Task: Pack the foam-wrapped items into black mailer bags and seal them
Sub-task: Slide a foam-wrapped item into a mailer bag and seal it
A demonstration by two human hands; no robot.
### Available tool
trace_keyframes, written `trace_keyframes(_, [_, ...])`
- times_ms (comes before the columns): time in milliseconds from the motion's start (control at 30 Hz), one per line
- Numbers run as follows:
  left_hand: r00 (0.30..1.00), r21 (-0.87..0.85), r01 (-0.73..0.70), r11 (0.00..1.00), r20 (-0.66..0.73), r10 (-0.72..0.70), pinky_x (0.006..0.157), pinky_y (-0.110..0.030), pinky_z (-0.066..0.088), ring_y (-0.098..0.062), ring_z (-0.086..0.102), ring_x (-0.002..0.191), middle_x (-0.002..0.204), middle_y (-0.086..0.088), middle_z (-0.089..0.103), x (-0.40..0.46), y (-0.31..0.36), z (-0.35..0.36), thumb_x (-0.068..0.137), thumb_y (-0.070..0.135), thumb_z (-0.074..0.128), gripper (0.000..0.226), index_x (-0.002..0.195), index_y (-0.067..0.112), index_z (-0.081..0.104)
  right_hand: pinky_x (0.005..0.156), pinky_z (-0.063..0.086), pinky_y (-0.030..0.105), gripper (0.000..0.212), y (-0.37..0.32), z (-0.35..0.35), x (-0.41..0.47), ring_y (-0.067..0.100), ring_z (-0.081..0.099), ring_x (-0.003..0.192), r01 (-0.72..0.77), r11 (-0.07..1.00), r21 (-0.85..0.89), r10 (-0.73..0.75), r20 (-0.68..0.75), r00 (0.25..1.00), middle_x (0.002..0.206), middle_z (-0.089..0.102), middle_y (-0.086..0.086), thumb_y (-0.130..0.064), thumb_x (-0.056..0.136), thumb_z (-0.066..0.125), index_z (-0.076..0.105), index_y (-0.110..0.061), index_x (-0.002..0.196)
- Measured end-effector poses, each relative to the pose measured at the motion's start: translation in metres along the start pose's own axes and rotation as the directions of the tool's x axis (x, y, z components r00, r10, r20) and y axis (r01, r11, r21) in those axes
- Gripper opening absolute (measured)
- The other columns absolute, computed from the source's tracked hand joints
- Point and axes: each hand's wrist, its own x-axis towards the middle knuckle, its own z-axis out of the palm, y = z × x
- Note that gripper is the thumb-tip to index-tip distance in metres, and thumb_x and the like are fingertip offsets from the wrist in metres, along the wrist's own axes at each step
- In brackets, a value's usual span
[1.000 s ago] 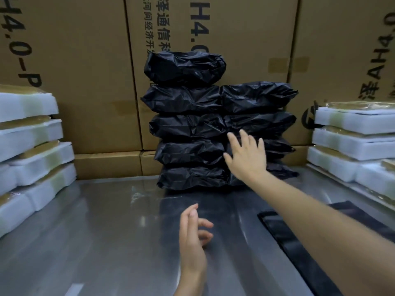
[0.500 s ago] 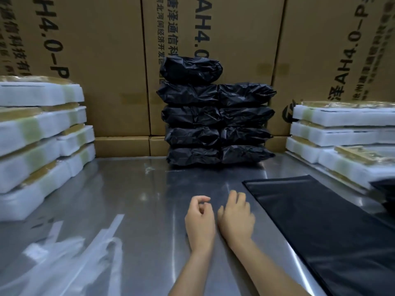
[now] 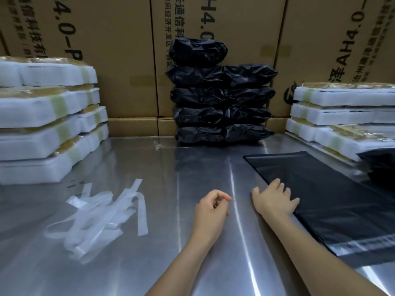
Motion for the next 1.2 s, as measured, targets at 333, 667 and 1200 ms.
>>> trace_keyframes(333, [0.999,0.045,-0.039,0.998,0.024,0.038,0.048,-0.014,0.037,-0.002,0.050,0.048,0.053,0.008,0.060,-0.002,0.006,0.007,0.085,0.005,0.050,0.033,0.069,0.031,0.062,0.114,0.020,0.048,0.061,-0.017,-0.008,-0.049,0.030,0.013,0.146,0.134,0.987,-0.083,-0.124,0.113,0.986,0.159,0.012,0.013,-0.034,0.102,0.024,0.004,-0.009,0.153])
trace_keyframes(667, [0.939,0.031,-0.045,0.999,-0.339,0.053,0.063,-0.020,0.040,-0.007,0.059,0.080,0.084,0.010,0.064,0.008,0.015,-0.026,0.091,0.011,0.046,0.022,0.087,0.028,0.059,0.091,0.052,0.038,0.052,-0.084,-0.036,-0.091,0.027,0.054,0.117,0.181,0.803,0.568,-0.481,0.438,0.760,0.137,0.049,0.009,-0.025,0.098,0.040,0.026,-0.016,0.147])
trace_keyframes(1200, [0.978,0.925,-0.030,0.380,0.105,-0.180,0.117,-0.040,0.004,-0.014,0.002,0.147,0.160,0.005,0.002,0.031,-0.021,-0.069,0.095,0.061,0.019,0.068,0.152,0.026,0.012,0.089,0.046,0.030,0.021,-0.029,-0.008,-0.036,0.011,0.058,0.099,0.021,0.575,0.818,-0.224,0.133,0.966,0.102,0.064,-0.013,-0.020,0.093,0.048,0.064,-0.030,0.103])
